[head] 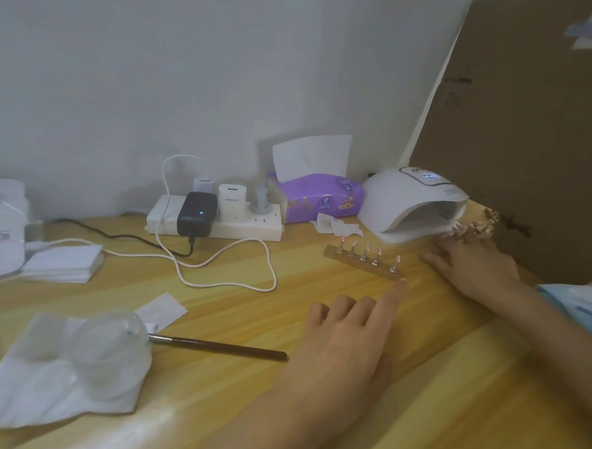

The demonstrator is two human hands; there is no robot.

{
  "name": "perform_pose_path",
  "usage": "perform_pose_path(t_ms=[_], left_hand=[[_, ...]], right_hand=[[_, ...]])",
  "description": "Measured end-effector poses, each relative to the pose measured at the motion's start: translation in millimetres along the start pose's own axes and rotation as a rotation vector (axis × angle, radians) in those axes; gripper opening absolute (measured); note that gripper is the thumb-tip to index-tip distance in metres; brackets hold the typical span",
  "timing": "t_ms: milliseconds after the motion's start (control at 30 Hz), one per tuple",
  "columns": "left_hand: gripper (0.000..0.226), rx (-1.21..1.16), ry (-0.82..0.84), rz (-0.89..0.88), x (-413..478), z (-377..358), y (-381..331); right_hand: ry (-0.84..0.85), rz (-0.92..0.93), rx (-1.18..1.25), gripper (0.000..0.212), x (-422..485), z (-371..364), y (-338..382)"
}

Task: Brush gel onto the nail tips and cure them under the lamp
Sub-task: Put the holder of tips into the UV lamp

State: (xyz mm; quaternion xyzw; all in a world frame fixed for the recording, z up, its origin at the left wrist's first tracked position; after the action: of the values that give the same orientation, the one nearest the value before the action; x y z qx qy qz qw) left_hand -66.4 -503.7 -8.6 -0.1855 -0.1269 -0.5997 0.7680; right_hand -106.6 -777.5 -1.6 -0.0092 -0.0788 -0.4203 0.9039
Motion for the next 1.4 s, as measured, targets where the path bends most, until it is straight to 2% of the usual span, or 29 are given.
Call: perform_pose_path(t_ms=[133,500,700,800,867,933,967,1067,1133,1167,1233,1267,1333,1400], left_hand=[[0.079,0.017,0.0,-0.005,-1.0,0.6,-0.8],[0.078,0.007,0.0,-0.017,-1.6,2.1,-1.5],[0.078,0.0,-0.012,-0.017,-1.6,1.9,-2.1],[0.077,0.003,-0.016,-0.019,-2.1,1.5,-1.9],[0.077,0.01,-0.018,-0.019,-1.8,1.4,-2.0],[0.077,0.018,-0.017,-0.015,-1.5,1.3,-1.5],[0.077,0.018,-0.014,-0.015,-1.3,1.2,-1.5],[0.077,0.016,-0.01,-0.014,-1.3,1.5,-1.6],[0.077,0.023,-0.011,-0.016,-1.0,1.7,-1.9],[0.077,0.022,-0.009,-0.015,-0.8,1.8,-2.0],[0.077,0.02,-0.006,-0.019,-0.6,1.5,-2.6],[0.077,0.023,-0.008,-0.024,-0.3,1.5,-3.2],[0.077,0.024,-0.011,-0.028,-0.6,1.3,-3.2],[0.078,0.024,-0.012,-0.027,-0.8,1.7,-3.3]], right_hand=[[-0.008,0.003,0.02,0.06,-6.1,0.3,0.8],[-0.129,0.037,-0.17,0.032,14.5,5.1,-3.2],[-0.038,0.115,-0.365,0.036,17.3,6.3,5.9],[-0.076,0.185,-0.551,0.032,20.2,7.3,13.6],[-0.074,0.251,-0.663,0.02,18.0,6.8,22.4],[-0.169,0.391,-0.573,0.013,22.0,12.8,28.8],[-0.136,0.406,-0.595,0.011,24.7,9.5,29.2],[-0.023,0.338,-0.76,0.029,29.0,5.4,25.9],[-0.018,0.308,-0.807,0.028,24.4,5.6,23.1],[-0.068,0.328,-0.822,0.024,23.2,6.7,24.6],[-0.216,0.35,-0.749,0.017,19.9,16.6,24.6],[-0.227,0.335,-0.746,0.021,18.9,17.6,23.8],[-0.151,0.267,-0.72,0.032,20.4,13.5,19.1],[-0.145,0.266,-0.625,0.038,22.1,14.0,21.2]])
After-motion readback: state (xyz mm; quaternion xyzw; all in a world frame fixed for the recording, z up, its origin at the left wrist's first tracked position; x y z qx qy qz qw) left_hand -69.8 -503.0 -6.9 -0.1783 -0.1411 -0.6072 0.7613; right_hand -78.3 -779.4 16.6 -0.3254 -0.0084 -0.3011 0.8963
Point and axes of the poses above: each hand's wrist, its own x-axis towards the middle knuckle, its own z-axis out of the back of the hand, y = z × x, the point moved 9 cm from there along x, towards the middle knuckle, and after that the axes turned 15 degrees about x, right-handed, at the moved point
